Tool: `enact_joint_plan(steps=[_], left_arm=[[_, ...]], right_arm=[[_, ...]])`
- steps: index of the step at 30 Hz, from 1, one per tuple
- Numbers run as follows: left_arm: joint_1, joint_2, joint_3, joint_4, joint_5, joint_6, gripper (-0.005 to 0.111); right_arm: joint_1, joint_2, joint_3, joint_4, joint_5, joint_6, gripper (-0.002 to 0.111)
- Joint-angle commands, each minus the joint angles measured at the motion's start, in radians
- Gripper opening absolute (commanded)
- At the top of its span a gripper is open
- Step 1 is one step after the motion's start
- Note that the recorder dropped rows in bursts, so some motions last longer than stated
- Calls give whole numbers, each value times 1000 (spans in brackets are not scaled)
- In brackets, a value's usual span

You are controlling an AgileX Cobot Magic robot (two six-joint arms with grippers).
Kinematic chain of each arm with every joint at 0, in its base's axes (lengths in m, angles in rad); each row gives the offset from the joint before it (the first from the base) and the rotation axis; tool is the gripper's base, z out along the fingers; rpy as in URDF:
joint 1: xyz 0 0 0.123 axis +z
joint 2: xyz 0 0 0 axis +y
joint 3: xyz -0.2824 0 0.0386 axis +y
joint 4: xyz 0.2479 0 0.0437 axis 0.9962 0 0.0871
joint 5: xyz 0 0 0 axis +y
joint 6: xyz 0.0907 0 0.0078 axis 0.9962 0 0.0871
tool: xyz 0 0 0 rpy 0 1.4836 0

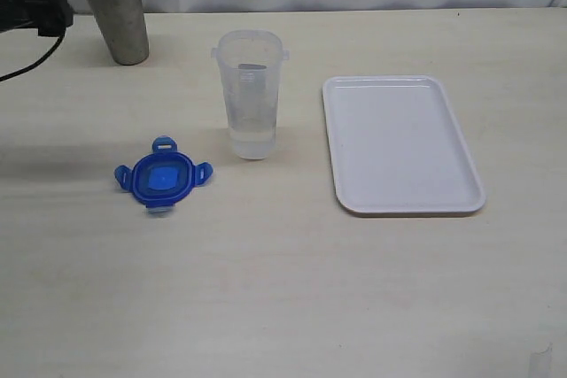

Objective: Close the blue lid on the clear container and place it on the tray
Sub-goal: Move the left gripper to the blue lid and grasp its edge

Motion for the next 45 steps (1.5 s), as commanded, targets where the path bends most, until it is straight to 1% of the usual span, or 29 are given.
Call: enact_joint_plan(steps=[1, 3, 6, 11, 14, 17, 20, 21, 23, 24, 27, 29, 38, 42, 45], left_arm=[[0, -8, -38, -81, 248, -5, 100], [0, -8, -38, -102, 307, 20, 100], [0, -8, -38, -119, 324, 45, 100], [0, -6, -36, -207, 395, 76, 100], [-15, 13, -36, -207, 460, 76, 99], [-44, 45, -36, -196, 485, 74, 97], [-82, 62, -26, -196, 459, 74, 81], [-99, 69, -16, -198, 427, 74, 73], [-122, 76, -1, -207, 379, 74, 64], [-137, 85, 9, -207, 355, 74, 62], [-153, 113, 24, -249, 317, 74, 61], [-153, 143, 24, -282, 319, 74, 61], [-153, 255, 24, -319, 315, 92, 61], [-153, 271, 24, -361, 279, 117, 56], [-153, 271, 24, -405, 261, 162, 48]], right_arm=[[-4, -4, 2, 1, -4, -7, 5], [-4, -4, 2, 1, -4, -7, 5], [-4, -4, 2, 1, -4, -7, 5], [-4, -4, 2, 1, -4, -7, 5], [-4, -4, 2, 1, -4, -7, 5], [-4, -4, 2, 1, -4, -7, 5], [-4, -4, 2, 1, -4, -7, 5], [-4, -4, 2, 1, -4, -7, 5], [-4, -4, 2, 1, -4, -7, 5], [-4, -4, 2, 1, -4, -7, 5], [-4, -4, 2, 1, -4, -7, 5], [-4, -4, 2, 1, -4, -7, 5], [-4, -4, 2, 1, -4, -7, 5], [-4, -4, 2, 1, -4, -7, 5], [-4, -4, 2, 1, -4, -7, 5]])
